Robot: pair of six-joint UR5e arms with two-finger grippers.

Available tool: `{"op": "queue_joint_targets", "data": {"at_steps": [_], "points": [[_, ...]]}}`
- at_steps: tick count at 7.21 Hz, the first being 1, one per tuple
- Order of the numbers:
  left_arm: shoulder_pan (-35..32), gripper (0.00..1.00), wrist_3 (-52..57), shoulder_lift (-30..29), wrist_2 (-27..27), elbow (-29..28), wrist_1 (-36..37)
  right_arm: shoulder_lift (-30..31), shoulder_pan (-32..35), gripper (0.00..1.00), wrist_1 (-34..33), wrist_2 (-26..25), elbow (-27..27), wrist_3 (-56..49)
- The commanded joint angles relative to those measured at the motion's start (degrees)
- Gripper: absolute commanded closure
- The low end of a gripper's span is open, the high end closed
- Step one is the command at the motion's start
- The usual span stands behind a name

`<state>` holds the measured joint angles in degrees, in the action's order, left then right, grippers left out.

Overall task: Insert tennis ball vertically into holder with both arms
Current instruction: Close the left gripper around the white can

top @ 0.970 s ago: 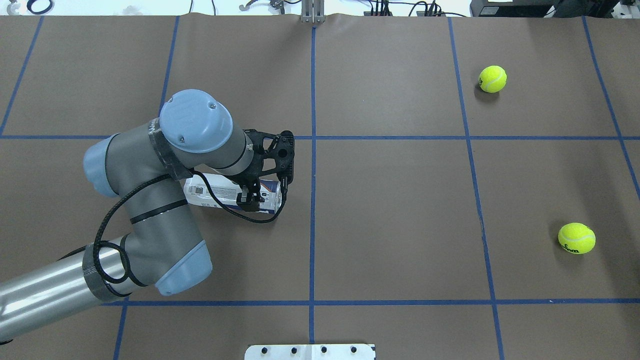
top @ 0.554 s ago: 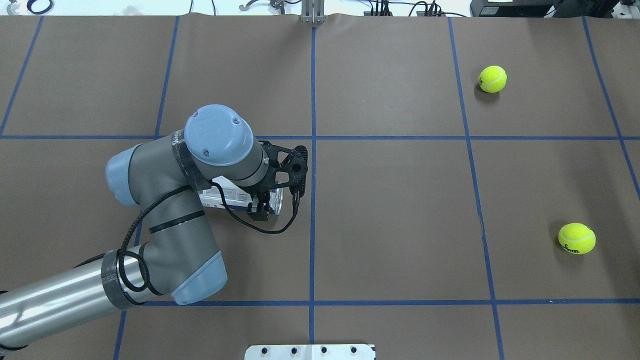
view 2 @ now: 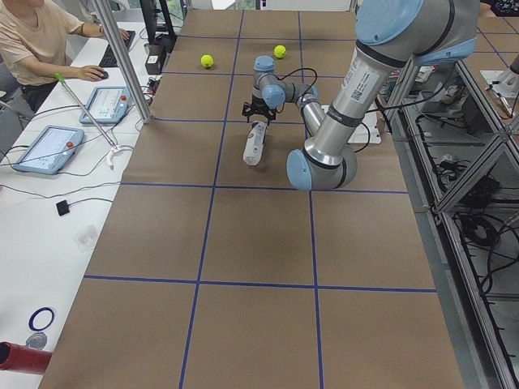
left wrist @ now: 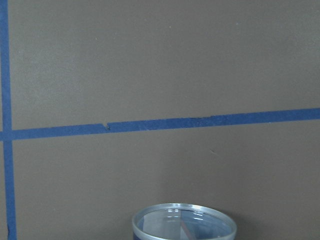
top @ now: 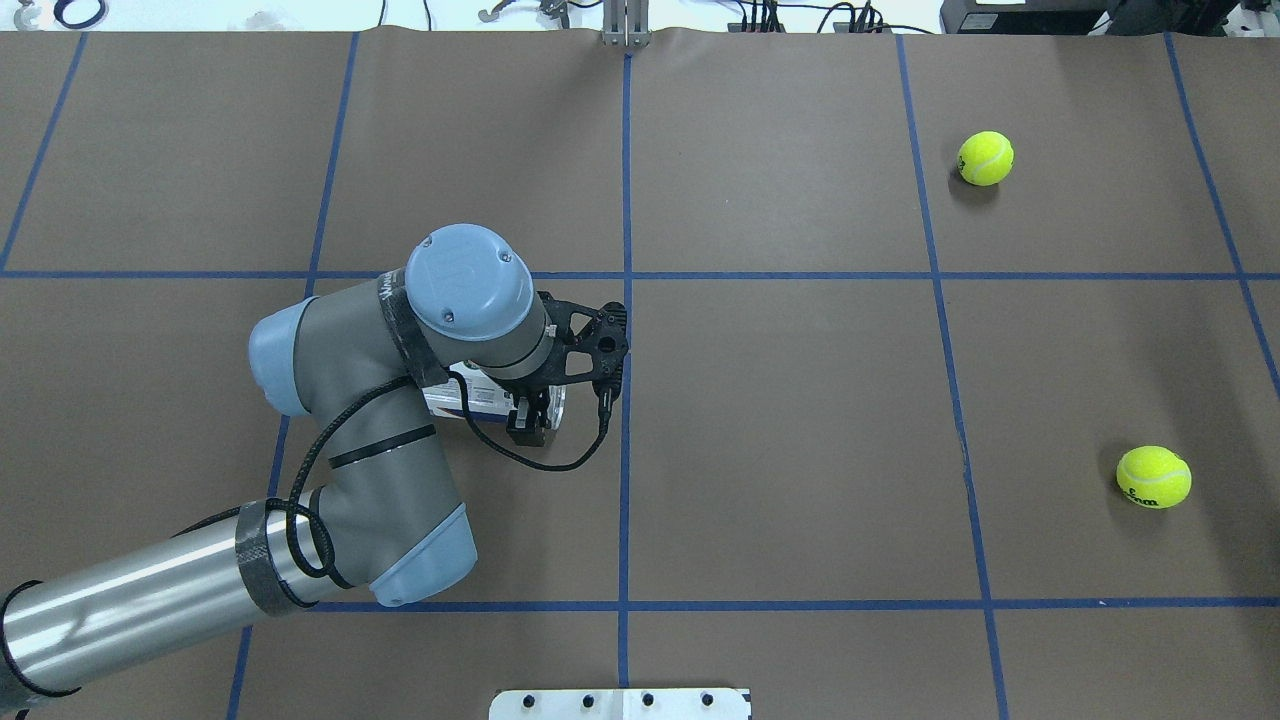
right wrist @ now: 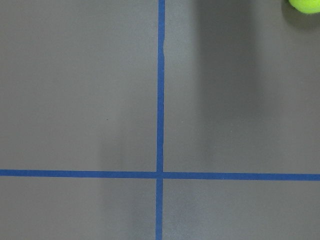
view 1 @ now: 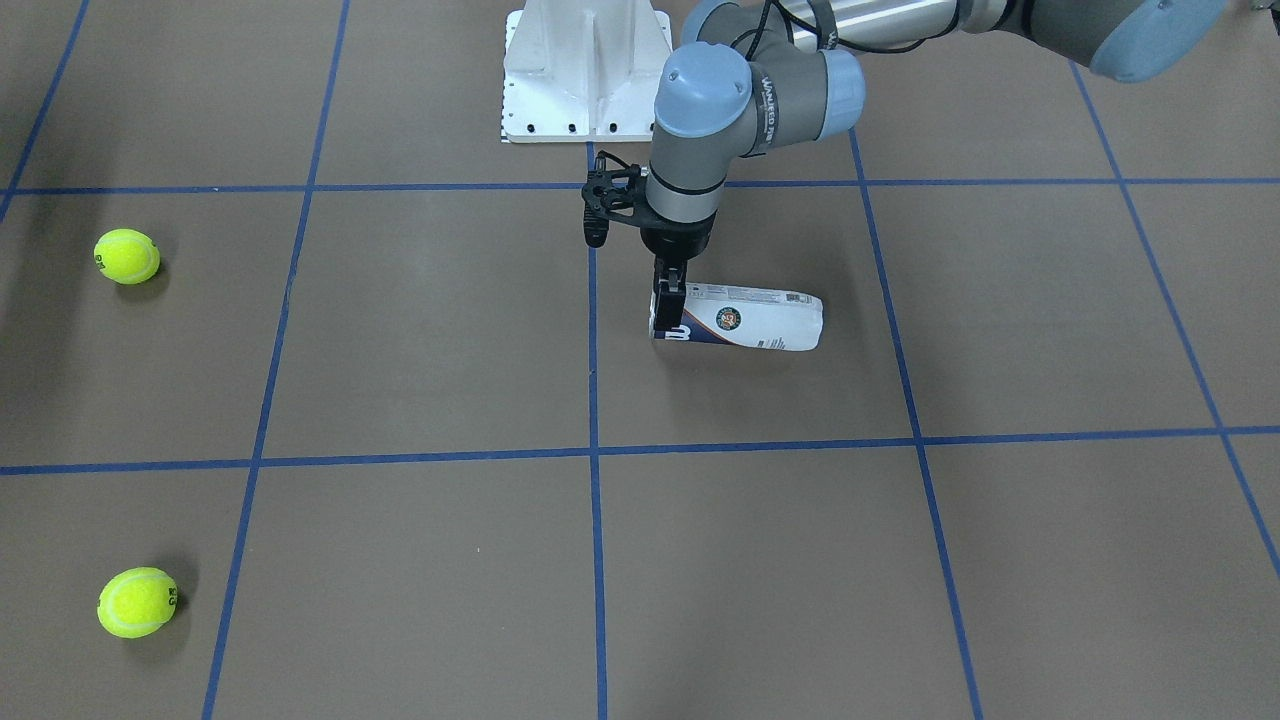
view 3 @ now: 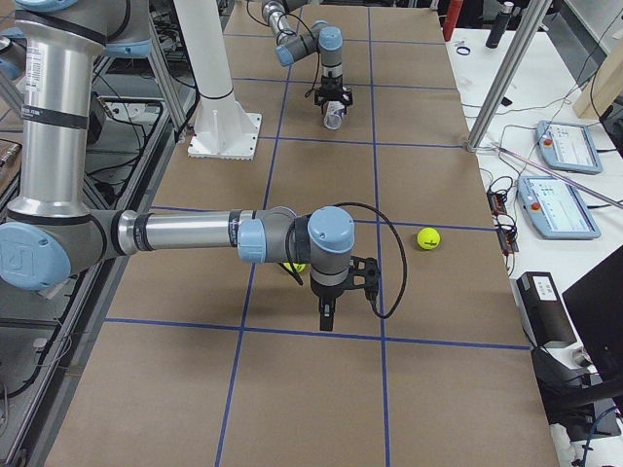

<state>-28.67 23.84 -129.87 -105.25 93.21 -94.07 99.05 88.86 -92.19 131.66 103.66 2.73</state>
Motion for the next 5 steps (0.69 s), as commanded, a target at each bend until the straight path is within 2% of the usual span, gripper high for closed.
{"op": "queue_joint_targets", "data": {"at_steps": [1, 3, 5], "points": [[0.98, 0.01, -0.11, -0.03, 0.04, -3.02, -2.67, 0.00, 0.00, 0.00, 0.08, 0.00, 0.05, 0.00], [1.08, 0.01, -0.02, -1.43, 0.48, -6.88, -5.68, 0.00, 0.00, 0.00, -0.01, 0.00, -0.03, 0.00], [1.08, 0.01, 0.06, -1.44, 0.48, -6.99, -5.69, 0.00, 0.00, 0.00, -0.01, 0.00, -0.03, 0.00]]}}
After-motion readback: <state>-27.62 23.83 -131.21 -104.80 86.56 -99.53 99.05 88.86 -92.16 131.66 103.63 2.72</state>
